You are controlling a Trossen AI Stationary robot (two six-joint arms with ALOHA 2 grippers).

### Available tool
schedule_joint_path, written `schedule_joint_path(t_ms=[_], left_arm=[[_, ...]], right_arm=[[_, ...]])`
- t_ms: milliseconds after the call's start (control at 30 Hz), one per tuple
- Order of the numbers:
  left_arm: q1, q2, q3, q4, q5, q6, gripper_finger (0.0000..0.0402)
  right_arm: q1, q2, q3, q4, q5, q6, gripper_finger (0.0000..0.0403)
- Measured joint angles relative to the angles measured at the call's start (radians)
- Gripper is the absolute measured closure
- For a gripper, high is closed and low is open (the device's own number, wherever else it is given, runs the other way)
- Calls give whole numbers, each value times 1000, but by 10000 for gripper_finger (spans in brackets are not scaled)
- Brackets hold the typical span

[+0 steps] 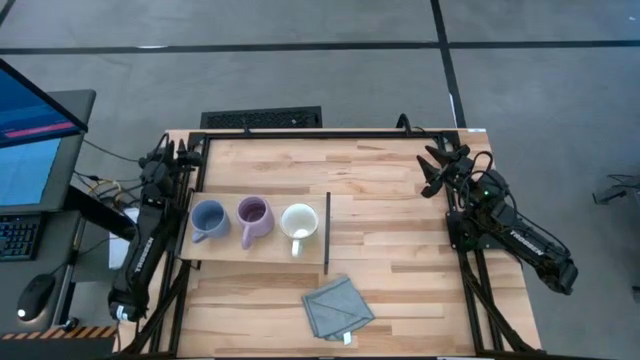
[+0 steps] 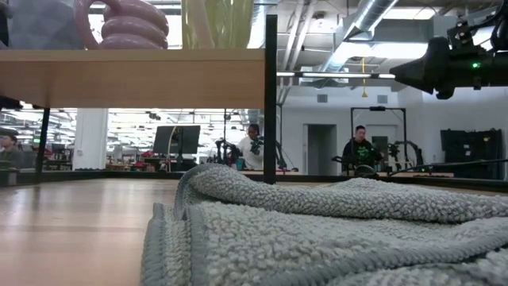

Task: Stack small to large cups/mugs on shelf
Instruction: Return to Home Position

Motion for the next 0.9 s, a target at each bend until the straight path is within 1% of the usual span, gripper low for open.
schedule_joint_path(t_ms=[67,167,267,367,500,700,900], left_arm=[[0,1,-16,46,16,1,278],[0,1,-19,67,17,24,278],[0,1,-19,55,10,28,278],[0,1,-18,50,35,44,278],[0,1,-18,47,38,46,278],[0,1,-18,41,89,68,278],[0,1,-18,39,90,68,278]], right_arm=[[0,0,0,0,0,0,173],[0,0,0,0,0,7,173],[0,0,0,0,-1,-3,173],[0,0,0,-6,-2,-10,173],[0,0,-1,-34,-15,-6,173],[0,0,-16,-49,-31,-11,173],[0,0,-16,-61,-26,-61,173]])
